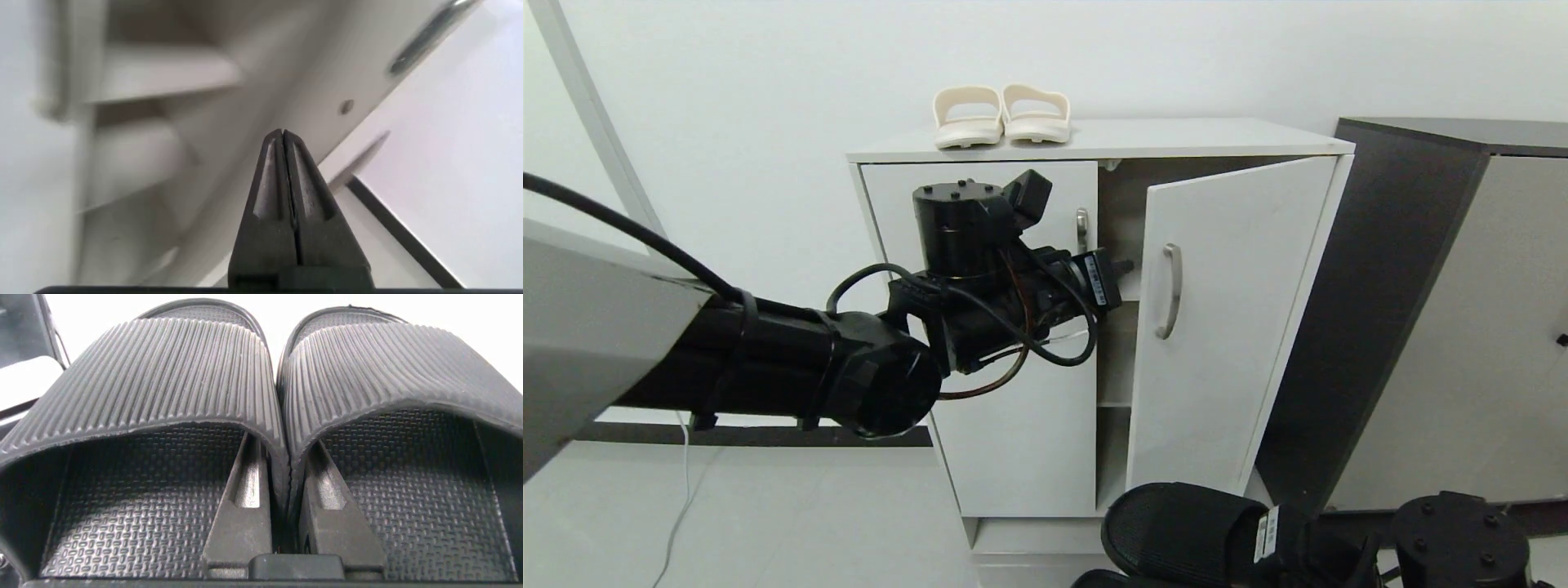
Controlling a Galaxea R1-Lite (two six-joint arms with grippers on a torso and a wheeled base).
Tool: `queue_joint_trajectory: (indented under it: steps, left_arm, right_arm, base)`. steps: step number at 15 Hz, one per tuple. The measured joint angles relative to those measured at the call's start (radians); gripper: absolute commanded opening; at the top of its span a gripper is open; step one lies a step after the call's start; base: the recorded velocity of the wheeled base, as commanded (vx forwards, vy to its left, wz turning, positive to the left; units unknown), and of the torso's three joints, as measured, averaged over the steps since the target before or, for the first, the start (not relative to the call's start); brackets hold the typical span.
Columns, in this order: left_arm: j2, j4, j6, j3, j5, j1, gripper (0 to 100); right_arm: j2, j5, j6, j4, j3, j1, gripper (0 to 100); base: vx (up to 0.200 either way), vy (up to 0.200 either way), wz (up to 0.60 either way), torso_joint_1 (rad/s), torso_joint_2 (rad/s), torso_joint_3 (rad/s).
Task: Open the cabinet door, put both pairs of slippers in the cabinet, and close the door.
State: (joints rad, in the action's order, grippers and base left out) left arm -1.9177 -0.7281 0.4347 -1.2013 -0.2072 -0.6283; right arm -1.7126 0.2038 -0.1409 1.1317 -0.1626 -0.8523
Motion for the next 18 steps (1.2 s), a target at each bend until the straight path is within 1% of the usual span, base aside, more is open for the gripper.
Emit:
queue_joint_trajectory:
  steps: [1,2,4,6,10,13,14,16,17,18]
  left_arm:
    - [0.011,-0.032,-0.012,0.029,-0.003,-0.011,0]
    - [0.019,-0.052,-0.022,0.05,-0.004,-0.022,0]
    - [0.026,-0.077,-0.026,0.067,-0.001,-0.028,0]
    - [0.031,-0.09,-0.026,0.086,0.0,-0.02,0]
    - [0.084,-0.103,-0.024,0.174,0.0,0.043,0]
    - [0.177,-0.102,-0.028,0.309,0.0,0.088,0]
    - [0.225,-0.099,-0.035,0.371,0.0,0.099,0]
    - [0.342,-0.093,-0.081,0.503,0.003,0.12,0]
    - [0.414,-0.086,-0.12,0.574,0.019,0.133,0]
    - [0.487,-0.078,-0.156,0.643,0.047,0.146,0]
  right_arm:
    - [-0.001,0.0,0.0,-0.001,0.0,-0.001,0]
    - [-0.001,0.0,0.001,0.0,0.0,-0.003,0]
    - [-0.006,0.0,0.001,0.001,0.0,-0.003,0]
    - [-0.008,0.0,0.001,0.001,0.0,-0.003,0]
    - [-0.019,0.0,0.006,0.005,0.0,-0.001,0]
    - [-0.036,0.003,0.015,0.01,-0.003,0.022,0]
    - [-0.043,0.003,0.015,0.021,-0.005,0.03,0]
    - [-0.062,0.001,0.016,0.056,-0.007,0.039,0]
    - [-0.076,0.001,0.015,0.091,-0.007,0.043,0]
    - [-0.09,0.0,0.015,0.116,-0.007,0.05,0]
  base:
    - [-0.2,0.0,0.0,-0.007,0.01,0.007]
    - [0.0,0.0,0.0,0.0,0.0,0.0]
    - [0.0,0.0,0.0,0.0,0.0,0.0]
    - [0.0,0.0,0.0,0.0,0.0,0.0]
    - [0.0,0.0,0.0,0.0,0.0,0.0]
    - [0.0,0.0,0.0,0.0,0.0,0.0]
    - [0.0,0.0,0.0,0.0,0.0,0.0]
    - [0.0,0.0,0.0,0.0,0.0,0.0]
    - [0.0,0.0,0.0,0.0,0.0,0.0]
    - [0.0,0.0,0.0,0.0,0.0,0.0]
